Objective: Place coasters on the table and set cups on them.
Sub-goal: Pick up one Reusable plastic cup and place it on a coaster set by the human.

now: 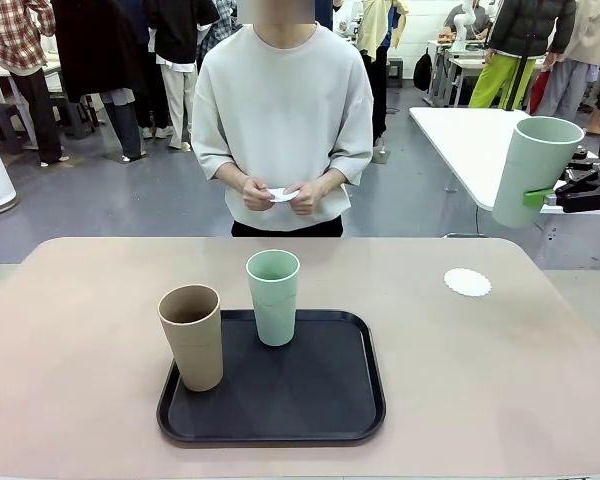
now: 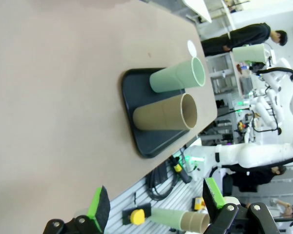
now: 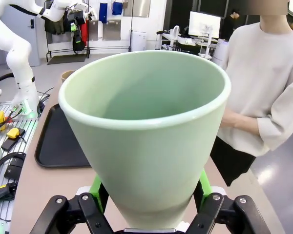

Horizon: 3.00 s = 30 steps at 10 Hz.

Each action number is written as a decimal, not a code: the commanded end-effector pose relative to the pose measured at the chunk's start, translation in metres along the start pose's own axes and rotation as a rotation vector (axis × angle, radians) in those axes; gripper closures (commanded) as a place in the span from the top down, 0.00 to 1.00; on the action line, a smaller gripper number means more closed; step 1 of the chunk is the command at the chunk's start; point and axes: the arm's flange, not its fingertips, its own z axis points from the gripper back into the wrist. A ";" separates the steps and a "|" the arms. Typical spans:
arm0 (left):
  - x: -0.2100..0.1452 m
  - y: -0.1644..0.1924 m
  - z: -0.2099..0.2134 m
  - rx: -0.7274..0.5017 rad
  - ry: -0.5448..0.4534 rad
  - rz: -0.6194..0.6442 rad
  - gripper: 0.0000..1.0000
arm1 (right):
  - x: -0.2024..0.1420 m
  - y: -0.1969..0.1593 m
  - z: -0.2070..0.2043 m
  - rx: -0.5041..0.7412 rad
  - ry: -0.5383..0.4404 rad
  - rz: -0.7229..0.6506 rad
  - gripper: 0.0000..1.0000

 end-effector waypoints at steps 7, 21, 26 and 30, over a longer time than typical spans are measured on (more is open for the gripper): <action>0.000 0.000 0.000 -0.007 -0.008 -0.006 1.00 | -0.115 -0.097 -0.020 0.241 0.039 -0.025 0.82; 0.000 0.000 0.000 -0.007 -0.008 -0.006 1.00 | -0.183 -0.130 -0.070 0.308 -0.012 -0.041 0.82; 0.000 0.000 0.000 -0.007 -0.008 -0.006 1.00 | -0.201 -0.138 -0.082 0.306 0.018 -0.077 0.82; 0.000 0.000 0.000 -0.007 -0.008 -0.006 1.00 | -0.203 -0.138 -0.083 0.316 0.012 -0.110 0.82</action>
